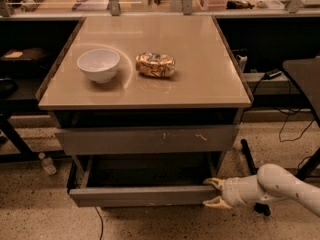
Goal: Open middle drawer
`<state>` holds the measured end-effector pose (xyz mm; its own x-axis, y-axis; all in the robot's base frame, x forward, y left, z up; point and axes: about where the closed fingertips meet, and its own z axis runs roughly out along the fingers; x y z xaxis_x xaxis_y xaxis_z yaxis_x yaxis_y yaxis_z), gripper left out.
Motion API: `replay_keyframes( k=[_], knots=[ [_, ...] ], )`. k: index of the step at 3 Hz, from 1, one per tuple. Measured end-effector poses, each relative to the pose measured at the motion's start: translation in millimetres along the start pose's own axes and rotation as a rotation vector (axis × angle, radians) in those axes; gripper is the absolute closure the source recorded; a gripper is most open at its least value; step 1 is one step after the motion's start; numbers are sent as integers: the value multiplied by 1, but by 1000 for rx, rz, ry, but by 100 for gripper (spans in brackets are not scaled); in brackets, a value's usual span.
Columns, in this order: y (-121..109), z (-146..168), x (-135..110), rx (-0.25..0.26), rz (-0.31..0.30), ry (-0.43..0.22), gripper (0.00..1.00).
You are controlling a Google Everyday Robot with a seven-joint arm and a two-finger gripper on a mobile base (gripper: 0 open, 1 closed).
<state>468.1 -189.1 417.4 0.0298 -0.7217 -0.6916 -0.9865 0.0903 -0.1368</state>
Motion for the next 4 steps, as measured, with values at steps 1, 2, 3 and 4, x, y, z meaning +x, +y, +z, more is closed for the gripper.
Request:
replay_keyframes(
  k=[1,2,3,4],
  knots=[
    [0,-3,-4,-1,-1,-1,82],
    [-1,-7,-7,-1,-1,-1,100],
    [9,-15,-20,-14,-32,-18,100],
    [9,-15,-20,-14,-32,-18,82]
  ],
)
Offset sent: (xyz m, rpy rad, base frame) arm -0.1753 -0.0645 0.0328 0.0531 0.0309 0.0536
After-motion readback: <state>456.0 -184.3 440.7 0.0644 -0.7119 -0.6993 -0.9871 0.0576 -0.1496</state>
